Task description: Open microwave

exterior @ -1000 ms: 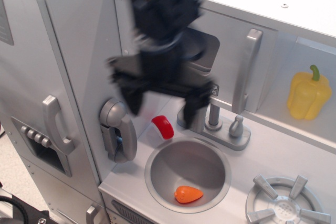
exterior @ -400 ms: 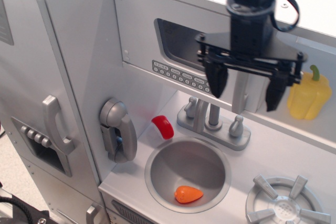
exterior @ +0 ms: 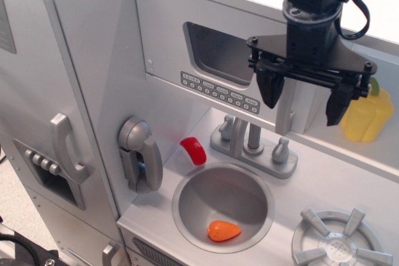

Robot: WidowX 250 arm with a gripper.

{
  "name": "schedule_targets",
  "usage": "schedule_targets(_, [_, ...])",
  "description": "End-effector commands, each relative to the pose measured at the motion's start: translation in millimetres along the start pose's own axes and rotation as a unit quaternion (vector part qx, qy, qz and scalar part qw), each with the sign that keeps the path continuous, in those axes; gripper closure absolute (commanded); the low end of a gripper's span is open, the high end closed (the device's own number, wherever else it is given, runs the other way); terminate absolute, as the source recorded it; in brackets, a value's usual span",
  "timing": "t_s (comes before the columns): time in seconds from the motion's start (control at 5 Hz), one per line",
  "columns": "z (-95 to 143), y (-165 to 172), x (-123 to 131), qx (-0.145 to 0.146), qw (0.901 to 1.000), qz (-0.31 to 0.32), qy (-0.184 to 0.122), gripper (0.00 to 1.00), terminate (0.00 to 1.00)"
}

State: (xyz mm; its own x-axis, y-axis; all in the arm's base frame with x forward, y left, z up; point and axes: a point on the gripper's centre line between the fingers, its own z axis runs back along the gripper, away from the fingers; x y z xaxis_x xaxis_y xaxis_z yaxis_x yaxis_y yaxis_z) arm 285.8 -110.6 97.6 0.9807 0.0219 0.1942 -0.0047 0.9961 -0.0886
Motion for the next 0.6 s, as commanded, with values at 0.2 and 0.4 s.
schedule_targets(0.2, [19.1, 17.8, 33.7, 0.019, 0.9965, 0.031, -0.075, 0.00, 0.00])
schedule_targets(0.4, [18.0, 16.4, 35.1, 0.008, 0.9963, 0.024, -0.083, 1.00, 0.00])
